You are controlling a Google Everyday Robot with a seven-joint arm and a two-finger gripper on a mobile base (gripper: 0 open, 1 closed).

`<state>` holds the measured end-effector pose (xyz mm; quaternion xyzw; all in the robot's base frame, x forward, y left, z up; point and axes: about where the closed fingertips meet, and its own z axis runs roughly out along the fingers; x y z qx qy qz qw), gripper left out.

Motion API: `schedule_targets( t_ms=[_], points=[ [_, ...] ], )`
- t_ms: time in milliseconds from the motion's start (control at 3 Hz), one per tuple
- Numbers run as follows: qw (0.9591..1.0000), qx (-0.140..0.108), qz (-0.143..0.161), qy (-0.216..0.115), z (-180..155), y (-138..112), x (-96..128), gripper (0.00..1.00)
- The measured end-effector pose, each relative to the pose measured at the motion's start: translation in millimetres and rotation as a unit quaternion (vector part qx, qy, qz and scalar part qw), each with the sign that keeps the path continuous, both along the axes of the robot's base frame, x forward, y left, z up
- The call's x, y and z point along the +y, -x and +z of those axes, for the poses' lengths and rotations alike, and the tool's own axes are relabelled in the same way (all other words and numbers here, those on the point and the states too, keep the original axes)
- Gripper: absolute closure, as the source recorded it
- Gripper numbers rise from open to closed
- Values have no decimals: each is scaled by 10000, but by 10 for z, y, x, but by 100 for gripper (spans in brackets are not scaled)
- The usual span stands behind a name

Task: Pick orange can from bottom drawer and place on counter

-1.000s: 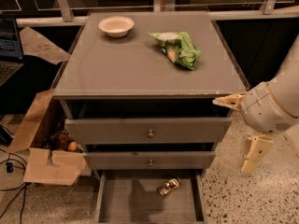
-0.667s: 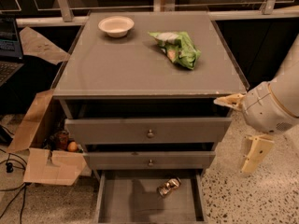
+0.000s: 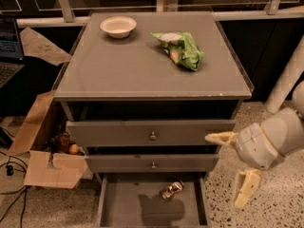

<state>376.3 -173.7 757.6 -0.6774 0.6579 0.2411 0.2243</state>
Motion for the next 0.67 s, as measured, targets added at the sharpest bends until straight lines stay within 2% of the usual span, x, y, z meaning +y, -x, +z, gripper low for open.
schedule_targets(
  t_ms=[333, 667],
  points=[
    [9994, 320, -57, -116, -381, 100, 35, 0],
    [9974, 520, -434, 245, -754, 108, 37, 0]
  ],
)
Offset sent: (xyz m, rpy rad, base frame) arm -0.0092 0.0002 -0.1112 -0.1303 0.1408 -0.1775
